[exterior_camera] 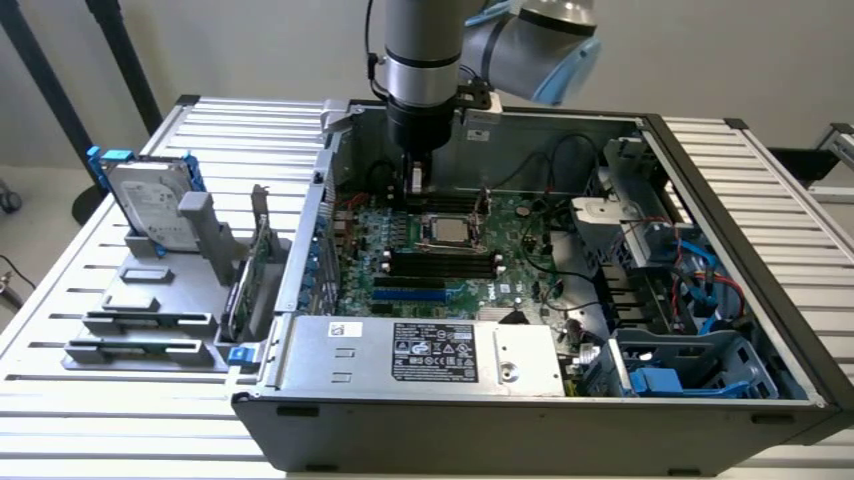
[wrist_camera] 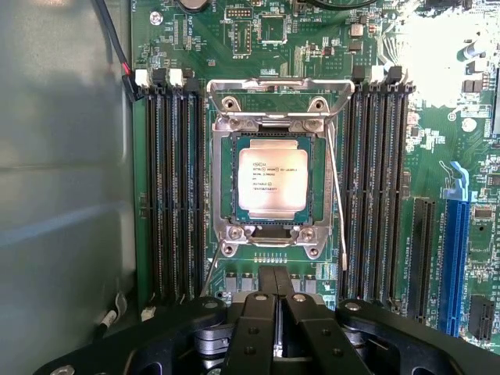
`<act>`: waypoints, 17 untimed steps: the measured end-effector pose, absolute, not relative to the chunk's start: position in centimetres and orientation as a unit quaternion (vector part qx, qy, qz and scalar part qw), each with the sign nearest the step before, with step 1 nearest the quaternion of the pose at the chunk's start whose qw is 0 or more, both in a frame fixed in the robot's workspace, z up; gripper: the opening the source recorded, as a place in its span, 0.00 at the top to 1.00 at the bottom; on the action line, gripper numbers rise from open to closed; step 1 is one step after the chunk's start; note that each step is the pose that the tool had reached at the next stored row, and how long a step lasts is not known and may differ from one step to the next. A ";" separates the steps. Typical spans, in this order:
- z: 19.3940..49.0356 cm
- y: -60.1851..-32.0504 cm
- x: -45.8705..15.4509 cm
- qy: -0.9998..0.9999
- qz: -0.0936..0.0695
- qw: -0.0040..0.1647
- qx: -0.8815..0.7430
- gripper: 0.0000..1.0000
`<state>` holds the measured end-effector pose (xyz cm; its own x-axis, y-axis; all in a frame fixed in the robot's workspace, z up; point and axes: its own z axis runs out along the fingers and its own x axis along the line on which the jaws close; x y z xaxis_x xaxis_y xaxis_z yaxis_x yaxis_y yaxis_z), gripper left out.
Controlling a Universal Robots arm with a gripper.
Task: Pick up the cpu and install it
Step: 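Close the cpu cover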
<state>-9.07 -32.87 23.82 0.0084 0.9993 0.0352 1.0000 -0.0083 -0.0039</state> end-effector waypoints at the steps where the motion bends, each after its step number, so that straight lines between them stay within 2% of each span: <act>1: 23.8 -32.9 -9.1 -0.704 -0.011 0.014 -0.710 0.89; 4: 24.4 -32.9 -8.9 -0.704 -0.010 0.014 -0.710 0.89; 17: 30.3 -33.5 -4.2 -0.704 -0.002 0.023 -0.710 0.89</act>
<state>-4.20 -33.54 30.30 0.0093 0.9993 0.0349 0.9996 -0.0083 -0.0288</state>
